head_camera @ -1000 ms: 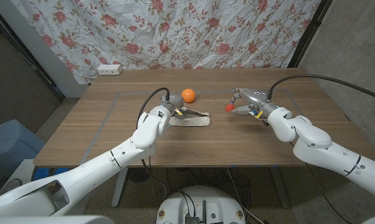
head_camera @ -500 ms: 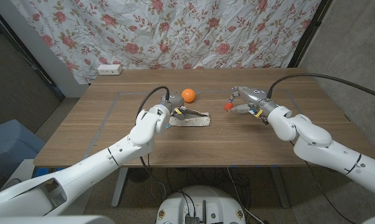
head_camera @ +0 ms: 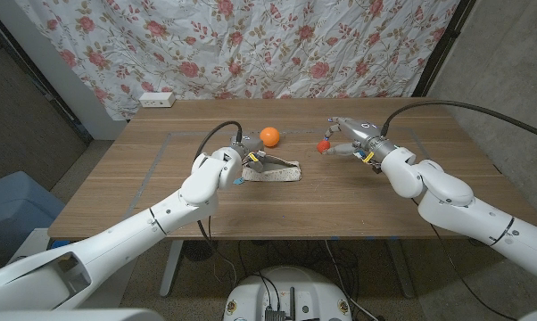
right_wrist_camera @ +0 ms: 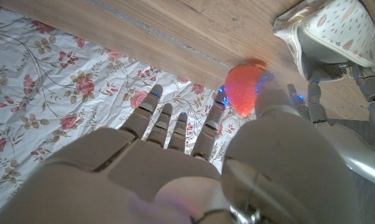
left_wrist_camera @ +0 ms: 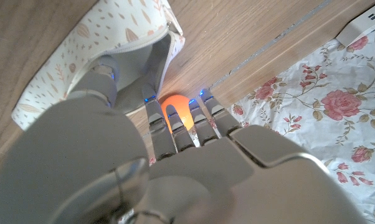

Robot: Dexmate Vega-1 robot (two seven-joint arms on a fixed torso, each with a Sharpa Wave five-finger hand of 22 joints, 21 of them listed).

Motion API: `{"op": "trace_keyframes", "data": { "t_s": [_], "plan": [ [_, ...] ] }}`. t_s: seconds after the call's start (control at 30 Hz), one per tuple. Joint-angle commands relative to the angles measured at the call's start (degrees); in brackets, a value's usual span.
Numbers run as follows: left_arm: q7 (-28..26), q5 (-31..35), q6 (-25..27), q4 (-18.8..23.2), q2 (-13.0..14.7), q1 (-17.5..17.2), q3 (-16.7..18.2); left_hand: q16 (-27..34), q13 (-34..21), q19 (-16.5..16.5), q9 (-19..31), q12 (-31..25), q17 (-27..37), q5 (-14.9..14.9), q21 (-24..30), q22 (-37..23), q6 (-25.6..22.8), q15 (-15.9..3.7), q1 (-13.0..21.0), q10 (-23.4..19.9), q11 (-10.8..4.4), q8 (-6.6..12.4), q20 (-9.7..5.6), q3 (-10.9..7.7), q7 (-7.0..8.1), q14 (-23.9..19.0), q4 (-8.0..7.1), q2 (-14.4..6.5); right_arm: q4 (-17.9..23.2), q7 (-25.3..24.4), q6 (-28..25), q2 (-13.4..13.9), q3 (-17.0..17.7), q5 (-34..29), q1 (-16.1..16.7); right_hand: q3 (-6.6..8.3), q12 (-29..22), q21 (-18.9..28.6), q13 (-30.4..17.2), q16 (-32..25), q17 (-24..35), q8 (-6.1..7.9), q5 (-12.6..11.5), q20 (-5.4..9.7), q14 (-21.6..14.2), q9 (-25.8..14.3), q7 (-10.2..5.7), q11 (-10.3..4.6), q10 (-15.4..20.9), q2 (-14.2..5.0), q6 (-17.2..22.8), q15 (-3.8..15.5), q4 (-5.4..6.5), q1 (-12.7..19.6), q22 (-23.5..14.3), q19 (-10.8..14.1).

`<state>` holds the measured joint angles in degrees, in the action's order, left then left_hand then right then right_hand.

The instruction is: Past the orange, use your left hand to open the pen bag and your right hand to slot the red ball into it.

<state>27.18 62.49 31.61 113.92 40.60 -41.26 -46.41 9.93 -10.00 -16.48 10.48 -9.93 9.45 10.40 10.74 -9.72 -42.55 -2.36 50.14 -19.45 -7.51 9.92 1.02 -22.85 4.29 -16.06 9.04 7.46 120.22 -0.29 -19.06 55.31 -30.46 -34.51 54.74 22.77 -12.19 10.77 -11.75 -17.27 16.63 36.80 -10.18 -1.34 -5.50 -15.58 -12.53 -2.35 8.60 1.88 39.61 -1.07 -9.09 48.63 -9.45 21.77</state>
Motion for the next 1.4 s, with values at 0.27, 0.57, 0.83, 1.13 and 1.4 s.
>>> {"op": "trace_keyframes", "data": {
  "t_s": [0.27, 0.57, 0.83, 1.13, 1.4],
  "plan": [
    [2.7, 0.1, -1.0, 1.2, 0.7, -0.1, 0.2, 0.0, -0.1, 0.7, 0.2, -0.2, 0.3, -0.2, -0.2, -0.2, 1.2, -2.94, -0.9, 0.9, 0.39, 0.11, 0.11, 0.76, -0.08, 1.0, -0.02, 0.2, -1.1, 1.2, 4.0, -3.1, -1.3, 2.9, -3.3, -0.25, 0.3, -0.2, 0.0, 0.2, 0.2, 0.32, -0.3, -0.41, 0.2, -0.1, -0.11, -0.02, 0.5, -0.44, 0.2, -0.64, 0.11, 0.5, -0.2, -0.5],
    [2.8, 0.2, -1.5, 0.8, 0.4, -0.1, 0.2, 0.1, -0.1, 0.8, 0.2, -0.4, 0.3, -0.3, -0.2, -0.2, 1.3, -2.94, -1.1, 1.0, 0.33, 0.36, 0.07, 1.08, 0.04, 1.1, -0.05, 0.2, -2.0, 2.1, 4.5, -4.7, -3.1, 1.6, -5.4, -0.29, 0.3, -0.2, 0.0, 0.3, 0.3, 0.26, -0.3, -0.49, 0.5, 0.0, -0.12, 0.03, 0.5, -0.50, 0.1, -0.83, 0.11, 0.5, -0.2, -0.7],
    [2.1, -0.4, -2.3, 0.3, 0.2, 0.0, 0.3, 0.2, -0.1, 0.8, 0.2, -0.4, 0.3, -0.3, -0.1, -0.2, 1.2, -2.96, -1.3, 1.0, 0.28, 0.55, 0.06, 1.32, 0.05, 1.1, -0.07, 0.3, -3.2, 3.6, 5.4, -6.3, -5.0, 0.6, -7.3, -0.34, 0.3, -0.3, 0.0, 0.4, 0.3, 0.22, -0.3, -0.64, 0.6, 0.0, -0.12, 0.09, 0.4, -0.52, 0.1, -0.99, 0.10, 0.5, -0.2, -0.9],
    [1.8, -1.0, -3.0, -0.5, 0.1, 0.6, 0.2, 0.2, -0.1, 0.8, 0.2, -0.5, 0.3, -0.4, -0.1, -0.2, 1.3, -2.94, -1.6, 1.1, 0.26, 0.64, 0.07, 1.60, 0.03, 1.2, -0.13, 0.3, -5.4, 3.4, 7.9, -8.2, -6.2, 1.0, -8.9, -0.41, 0.4, -0.2, 0.0, 0.4, 0.3, 0.18, -0.3, -0.67, 0.6, 0.1, -0.11, 0.17, 0.4, -0.53, 0.0, -1.02, 0.11, 0.4, -0.2, -1.0],
    [2.5, -0.9, -2.4, -0.7, 0.0, 0.8, -0.1, 0.2, -0.1, 1.0, 0.2, -0.5, 0.3, -0.4, -0.1, -0.2, 1.6, -2.80, -1.9, 1.3, 0.48, 0.65, 0.04, 1.84, -0.11, 1.3, -0.19, 0.3, -6.8, 5.0, 8.6, -9.5, -7.8, 0.6, -10.5, -0.46, 0.4, -0.2, 0.0, 0.4, 0.3, 0.16, -0.3, -0.68, 0.6, 0.1, -0.11, 0.20, 0.3, -0.52, 0.0, -1.09, 0.10, 0.4, -0.2, -1.0]
  ]
}}
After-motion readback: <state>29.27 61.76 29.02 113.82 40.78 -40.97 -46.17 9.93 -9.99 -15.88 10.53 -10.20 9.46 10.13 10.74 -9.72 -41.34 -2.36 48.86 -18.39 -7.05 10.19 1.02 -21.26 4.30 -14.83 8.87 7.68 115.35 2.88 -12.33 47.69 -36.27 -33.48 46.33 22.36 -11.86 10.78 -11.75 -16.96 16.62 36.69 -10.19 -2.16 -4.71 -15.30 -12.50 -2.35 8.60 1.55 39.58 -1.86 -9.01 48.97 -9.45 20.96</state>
